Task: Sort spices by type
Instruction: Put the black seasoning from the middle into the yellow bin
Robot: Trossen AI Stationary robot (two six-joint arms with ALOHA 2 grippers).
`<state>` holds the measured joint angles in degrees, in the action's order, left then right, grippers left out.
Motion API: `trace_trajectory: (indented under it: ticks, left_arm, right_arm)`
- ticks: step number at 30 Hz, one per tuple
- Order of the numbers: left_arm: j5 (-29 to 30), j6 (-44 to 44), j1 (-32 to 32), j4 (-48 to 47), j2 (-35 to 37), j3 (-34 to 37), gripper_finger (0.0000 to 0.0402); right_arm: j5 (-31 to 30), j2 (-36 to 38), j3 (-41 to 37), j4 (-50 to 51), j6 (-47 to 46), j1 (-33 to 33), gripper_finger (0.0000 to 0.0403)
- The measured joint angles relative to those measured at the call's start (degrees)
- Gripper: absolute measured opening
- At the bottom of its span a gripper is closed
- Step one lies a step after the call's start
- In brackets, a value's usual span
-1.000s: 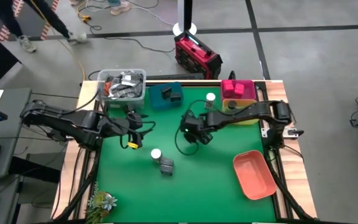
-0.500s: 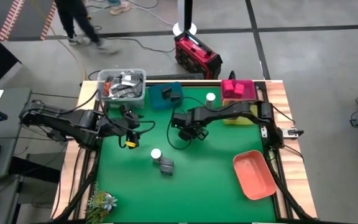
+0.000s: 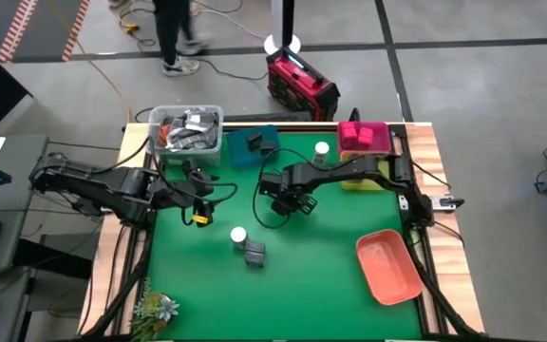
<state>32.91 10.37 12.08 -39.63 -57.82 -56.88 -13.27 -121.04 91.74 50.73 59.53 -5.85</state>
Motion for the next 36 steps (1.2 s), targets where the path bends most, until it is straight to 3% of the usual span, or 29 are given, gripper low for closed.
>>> trace_trajectory:
  ticks: [7,14,18,27,30,36]
  left_arm:
    - [0.0,0.0,0.0,0.0,0.0,0.0,0.0276]
    - [0.0,-0.2,0.0,0.0,0.0,0.0,0.0276]
    - [0.0,-1.0,0.0,0.0,0.0,0.0,0.0276]
    - [0.2,-3.3,0.0,0.7,0.0,0.0,0.0276]
    - [0.4,-3.9,0.0,1.0,0.0,0.0,0.0276]
    - [0.5,-4.9,0.0,1.0,0.0,0.0,0.0276]
  right_arm:
    - [2.3,-0.2,-0.7,-2.2,-1.6,-1.1,0.0263]
    - [2.6,-0.2,-0.7,-2.2,-2.5,-2.4,0.0222]
    - [2.6,0.0,-0.5,-2.0,-5.0,-2.5,0.0221]
    - [3.3,0.0,7.8,6.3,-13.4,-1.0,0.0227]
    - [8.2,0.1,11.6,9.9,-17.4,-1.3,0.0222]
    - [24.5,3.9,13.0,9.9,-25.2,-3.6,0.0225]
